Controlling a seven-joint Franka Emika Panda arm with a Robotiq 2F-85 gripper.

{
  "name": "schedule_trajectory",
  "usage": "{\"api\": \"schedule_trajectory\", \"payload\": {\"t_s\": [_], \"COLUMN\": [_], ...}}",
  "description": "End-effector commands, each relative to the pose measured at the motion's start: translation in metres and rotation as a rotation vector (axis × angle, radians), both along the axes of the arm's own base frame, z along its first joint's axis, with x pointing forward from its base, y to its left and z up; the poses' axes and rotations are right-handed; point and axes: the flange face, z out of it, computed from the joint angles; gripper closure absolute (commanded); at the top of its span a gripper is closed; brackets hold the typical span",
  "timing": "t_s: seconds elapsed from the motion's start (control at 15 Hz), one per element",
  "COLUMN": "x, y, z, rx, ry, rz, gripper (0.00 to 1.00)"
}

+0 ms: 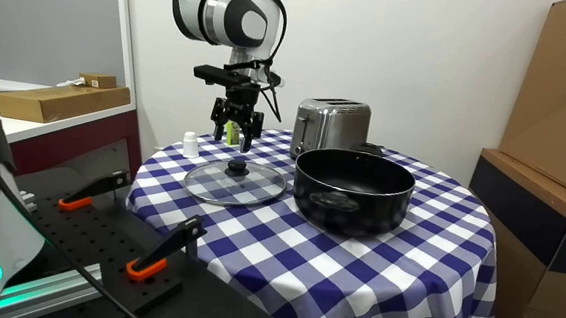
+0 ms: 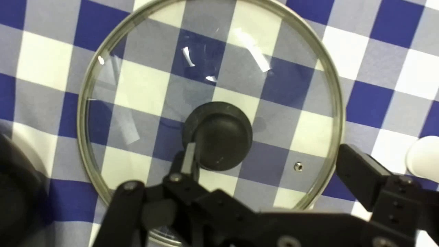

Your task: Remove the lid from the pot.

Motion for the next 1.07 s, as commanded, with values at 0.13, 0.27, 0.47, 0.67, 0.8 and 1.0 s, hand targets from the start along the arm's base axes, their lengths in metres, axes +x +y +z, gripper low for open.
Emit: {"api": "schedule_trajectory", "payload": {"t_s": [0.13,0.27,0.47,0.67,0.8,1.0], "x": [-0.029,-0.036,-0.044,-0.052,-0.042,-0.042], "y": [-0.032,-0.051,-0.075,-0.093,-0.089,-0.088], "z": [0.067,0.089,0.12,0.148,0.136,0.132], "rx": [0.038,0.002,-0.046,-0.037,-0.032,-0.033], "ry": [0.056,0.07,0.089,0.129,0.11,0.115], "rz": [-0.099,-0.131,-0.16,-0.15,-0.158,-0.155], "gripper": [0.0,0.0,0.0,0.0,0.0,0.0]}}
